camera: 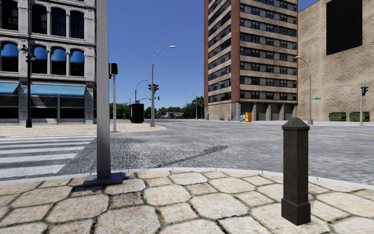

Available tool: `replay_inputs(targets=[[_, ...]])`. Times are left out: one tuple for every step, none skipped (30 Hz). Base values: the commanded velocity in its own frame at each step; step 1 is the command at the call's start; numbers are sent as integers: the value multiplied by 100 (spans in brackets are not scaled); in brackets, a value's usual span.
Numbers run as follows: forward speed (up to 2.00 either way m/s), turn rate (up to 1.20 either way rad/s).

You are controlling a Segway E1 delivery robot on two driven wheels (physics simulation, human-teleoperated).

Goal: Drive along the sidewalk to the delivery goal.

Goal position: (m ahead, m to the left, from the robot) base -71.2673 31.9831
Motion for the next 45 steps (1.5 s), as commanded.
replay_inputs(targets=[[0, 0], [0, 0], [0, 0], [0, 0], [0, 0], [0, 0], [0, 7], [0, 14], [0, 26], [0, 32], [0, 32], [6, 33], [22, 34], [37, 34], [51, 36], [57, 38], [58, 39], [58, 39], [58, 41], [58, 42], [58, 45], [58, 46], [58, 47], [58, 47], [58, 47], [58, 47], [58, 49], [58, 54], [58, 57], [58, 59], [56, 64], [54, 67], [54, 72], [53, 75], [53, 75], [53, 76], [52, 77], [52, 77], [52, 77], [52, 77], [52, 77], [52, 77], [52, 78], [52, 78], [52, 80]])
